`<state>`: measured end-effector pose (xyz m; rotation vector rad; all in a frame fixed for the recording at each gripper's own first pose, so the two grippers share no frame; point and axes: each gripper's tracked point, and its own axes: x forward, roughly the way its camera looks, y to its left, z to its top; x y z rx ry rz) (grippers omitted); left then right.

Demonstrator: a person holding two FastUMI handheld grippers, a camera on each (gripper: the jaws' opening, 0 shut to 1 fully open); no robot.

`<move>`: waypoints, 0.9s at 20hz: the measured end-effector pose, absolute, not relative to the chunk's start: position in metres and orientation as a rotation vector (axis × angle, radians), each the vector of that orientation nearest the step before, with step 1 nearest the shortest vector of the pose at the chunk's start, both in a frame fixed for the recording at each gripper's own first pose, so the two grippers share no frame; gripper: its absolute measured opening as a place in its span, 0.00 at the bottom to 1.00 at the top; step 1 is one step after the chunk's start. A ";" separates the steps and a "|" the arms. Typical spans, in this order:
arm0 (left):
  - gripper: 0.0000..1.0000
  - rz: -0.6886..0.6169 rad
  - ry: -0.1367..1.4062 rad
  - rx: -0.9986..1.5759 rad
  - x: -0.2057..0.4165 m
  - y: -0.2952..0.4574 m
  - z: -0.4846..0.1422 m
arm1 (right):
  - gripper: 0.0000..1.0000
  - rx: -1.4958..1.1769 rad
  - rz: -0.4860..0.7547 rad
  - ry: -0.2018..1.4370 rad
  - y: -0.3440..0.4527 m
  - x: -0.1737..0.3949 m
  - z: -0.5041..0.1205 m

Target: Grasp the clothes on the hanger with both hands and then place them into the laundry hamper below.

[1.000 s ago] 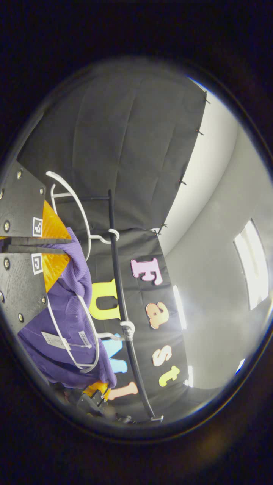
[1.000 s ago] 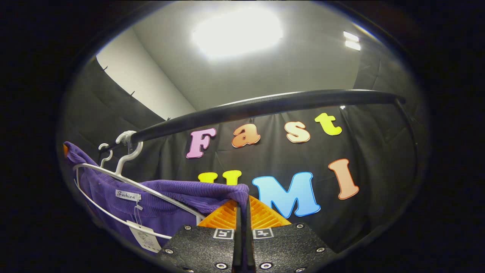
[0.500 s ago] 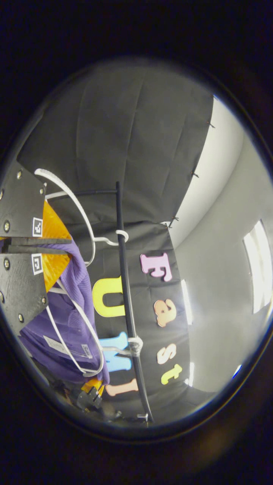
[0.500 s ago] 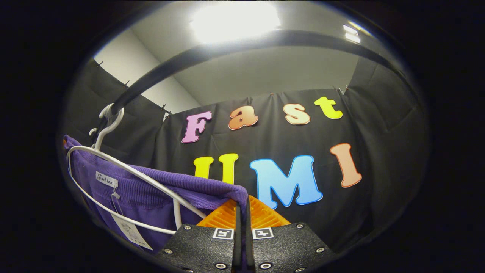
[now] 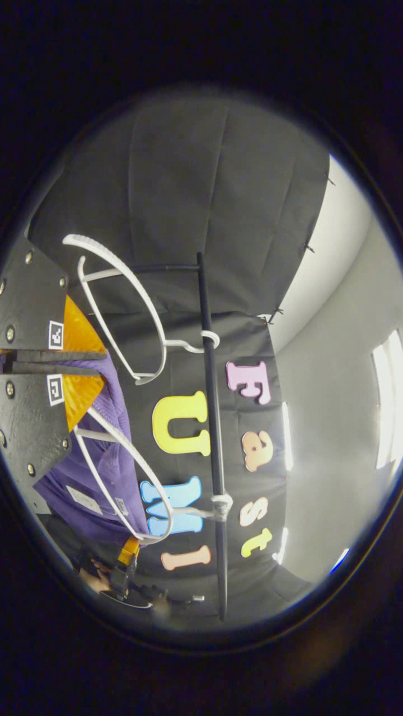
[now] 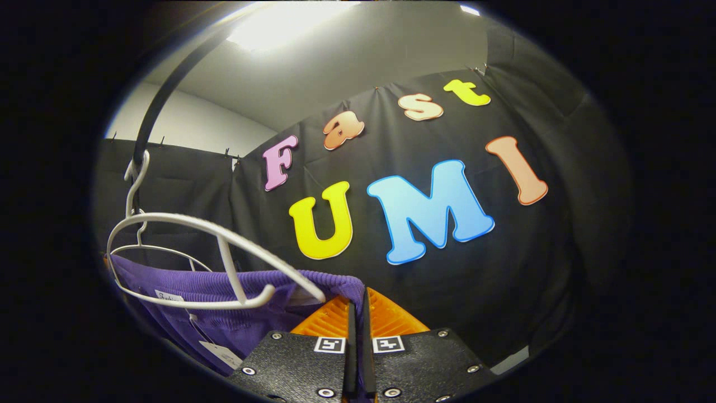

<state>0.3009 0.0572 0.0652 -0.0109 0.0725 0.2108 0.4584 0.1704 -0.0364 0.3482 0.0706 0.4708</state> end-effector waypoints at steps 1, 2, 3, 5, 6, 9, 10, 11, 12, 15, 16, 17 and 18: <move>0.00 0.208 0.086 -0.018 0.302 0.058 0.059 | 0.04 0.348 0.470 0.094 0.172 0.458 -0.047; 0.01 0.208 0.094 -0.018 0.303 0.058 0.053 | 0.04 0.341 0.468 0.110 0.173 0.458 -0.057; 0.01 0.209 0.102 -0.016 0.301 0.059 0.048 | 0.03 0.329 0.467 0.123 0.173 0.454 -0.065; 0.01 0.216 0.117 -0.014 0.292 0.058 0.036 | 0.04 0.303 0.470 0.144 0.172 0.442 -0.079; 0.01 0.221 0.126 -0.020 0.289 0.057 0.029 | 0.04 0.292 0.471 0.154 0.171 0.436 -0.085; 0.01 0.234 0.151 -0.031 0.275 0.057 0.009 | 0.04 0.255 0.478 0.187 0.171 0.418 -0.106; 0.01 0.237 0.156 -0.030 0.267 0.057 0.006 | 0.04 0.240 0.482 0.194 0.171 0.412 -0.110; 0.01 0.237 0.153 -0.027 0.263 0.057 0.006 | 0.04 0.226 0.486 0.201 0.171 0.406 -0.115; 0.01 0.234 0.154 -0.022 0.262 0.058 0.002 | 0.04 0.214 0.492 0.207 0.172 0.400 -0.118; 0.01 0.229 0.187 -0.018 0.256 0.050 -0.017 | 0.04 0.172 0.484 0.225 0.169 0.385 -0.127; 0.01 0.227 0.189 -0.016 0.250 0.047 -0.024 | 0.03 0.171 0.484 0.229 0.168 0.380 -0.127; 0.01 0.223 0.187 -0.015 0.247 0.045 -0.027 | 0.04 0.174 0.485 0.230 0.166 0.373 -0.125; 0.01 0.218 0.183 -0.020 0.241 0.044 -0.027 | 0.04 0.173 0.483 0.231 0.164 0.367 -0.123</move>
